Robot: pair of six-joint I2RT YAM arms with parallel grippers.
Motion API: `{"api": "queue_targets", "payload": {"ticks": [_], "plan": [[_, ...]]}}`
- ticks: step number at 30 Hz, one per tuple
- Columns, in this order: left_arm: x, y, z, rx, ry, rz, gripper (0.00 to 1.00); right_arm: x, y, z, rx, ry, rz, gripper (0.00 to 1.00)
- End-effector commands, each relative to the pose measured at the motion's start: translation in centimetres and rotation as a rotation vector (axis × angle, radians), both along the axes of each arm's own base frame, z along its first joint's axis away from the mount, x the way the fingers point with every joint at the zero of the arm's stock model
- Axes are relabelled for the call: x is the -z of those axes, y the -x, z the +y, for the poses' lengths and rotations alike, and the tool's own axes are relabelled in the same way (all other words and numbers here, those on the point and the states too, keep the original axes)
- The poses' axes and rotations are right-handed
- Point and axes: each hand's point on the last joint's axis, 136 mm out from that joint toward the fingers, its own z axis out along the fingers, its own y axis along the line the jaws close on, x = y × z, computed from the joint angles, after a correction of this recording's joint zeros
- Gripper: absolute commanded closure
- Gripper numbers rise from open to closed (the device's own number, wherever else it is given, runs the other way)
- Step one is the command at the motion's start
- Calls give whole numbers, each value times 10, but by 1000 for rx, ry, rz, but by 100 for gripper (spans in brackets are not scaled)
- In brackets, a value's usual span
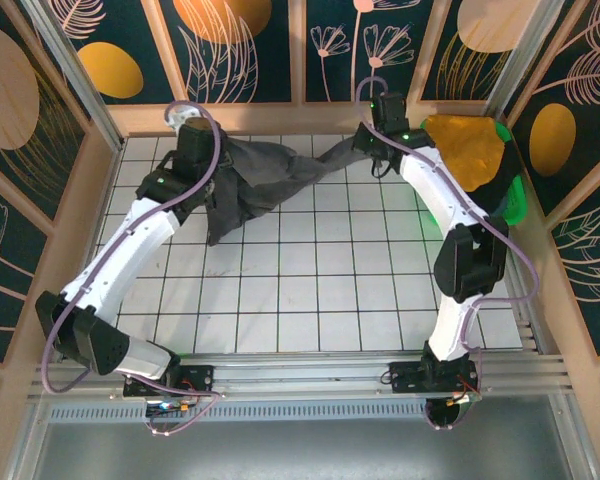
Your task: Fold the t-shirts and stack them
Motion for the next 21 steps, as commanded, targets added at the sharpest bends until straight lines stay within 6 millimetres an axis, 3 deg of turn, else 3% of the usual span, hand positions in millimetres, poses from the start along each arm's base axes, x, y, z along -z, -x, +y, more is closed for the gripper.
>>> {"api": "queue_targets", "payload": {"ticks": [1,6,11,21], "plan": [[-78,18,32,-122,39,-209,100,-69,6,-29,63,76,-157,100],[-129,47,50,-154,102,-360,100,-126,28,-55,120,65,-309,100],[-157,76,68,-182,151,-449,100,-160,55,-80,170,46,-393,100],[-229,142,96,-171,276,-714,100,-257,158,-124,290,-67,-778,100]]}}
